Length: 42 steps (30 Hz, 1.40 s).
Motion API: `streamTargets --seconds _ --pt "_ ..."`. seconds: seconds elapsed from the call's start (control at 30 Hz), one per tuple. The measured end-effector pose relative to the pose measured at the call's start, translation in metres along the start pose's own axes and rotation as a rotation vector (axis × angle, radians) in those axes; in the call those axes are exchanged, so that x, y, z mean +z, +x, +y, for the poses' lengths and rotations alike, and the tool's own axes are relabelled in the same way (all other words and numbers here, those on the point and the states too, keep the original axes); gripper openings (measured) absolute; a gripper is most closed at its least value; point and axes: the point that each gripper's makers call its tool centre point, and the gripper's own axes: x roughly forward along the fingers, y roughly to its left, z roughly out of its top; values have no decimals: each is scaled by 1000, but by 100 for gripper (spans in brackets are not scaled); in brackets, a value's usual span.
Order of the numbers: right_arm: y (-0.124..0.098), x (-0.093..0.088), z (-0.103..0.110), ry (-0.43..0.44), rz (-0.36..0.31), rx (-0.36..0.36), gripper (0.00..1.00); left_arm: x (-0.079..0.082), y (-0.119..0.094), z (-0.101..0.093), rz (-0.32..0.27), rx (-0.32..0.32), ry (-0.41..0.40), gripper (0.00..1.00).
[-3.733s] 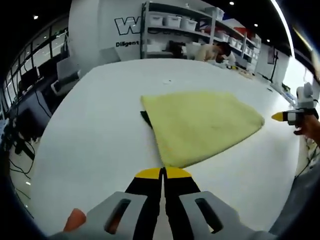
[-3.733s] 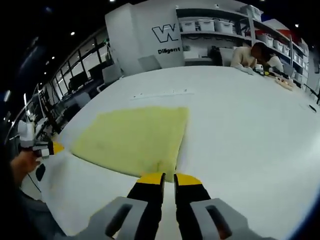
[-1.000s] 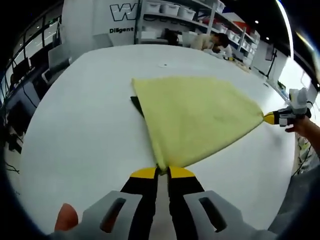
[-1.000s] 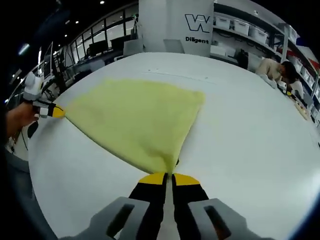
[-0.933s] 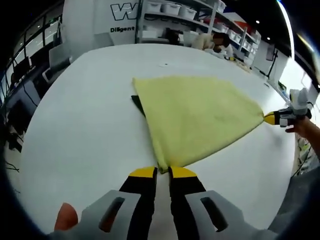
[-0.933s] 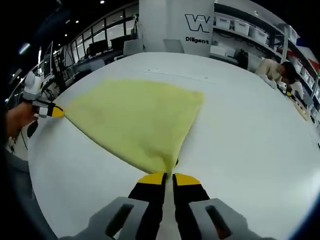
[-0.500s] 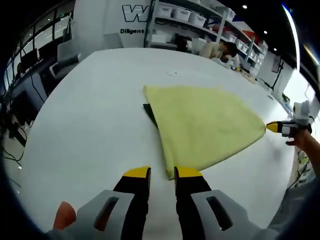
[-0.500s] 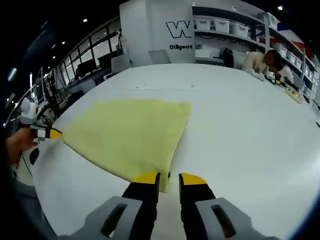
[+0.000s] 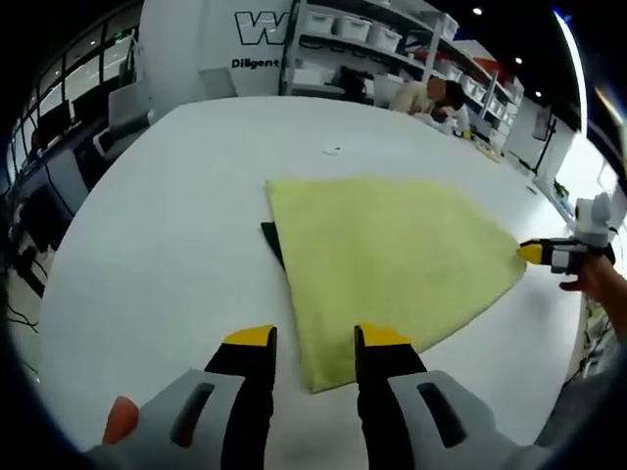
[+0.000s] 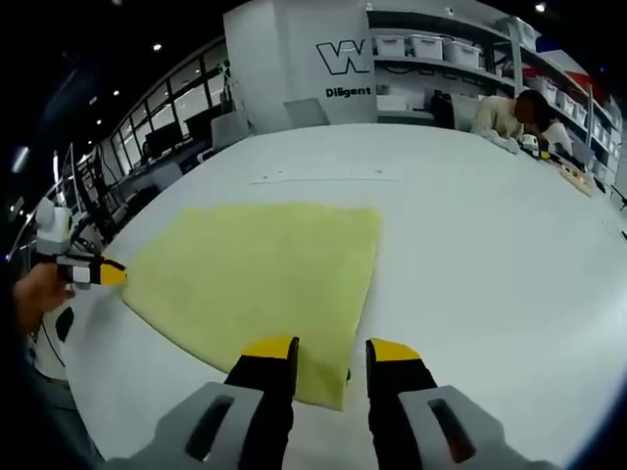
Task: Fold the garment on the visible template until the final outline fits inside the template.
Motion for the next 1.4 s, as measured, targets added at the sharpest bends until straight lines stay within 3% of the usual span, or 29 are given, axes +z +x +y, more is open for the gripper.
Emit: streamTargets --seconds 0.3,0.47,0.77,1.4 --pt "6 -9 1 41 30 14 19 -5 4 0 26 -9 -10 18" --pt "9 -15 6 27 53 23 16 -7 6 -2 29 -11 1 14" --pt "9 -21 10 -28 81 32 3 -12 7 -5 35 -28 20 2" --pt "-19 -48 26 -138 158 55 1 -43 -22 -12 80 -53 80 1"
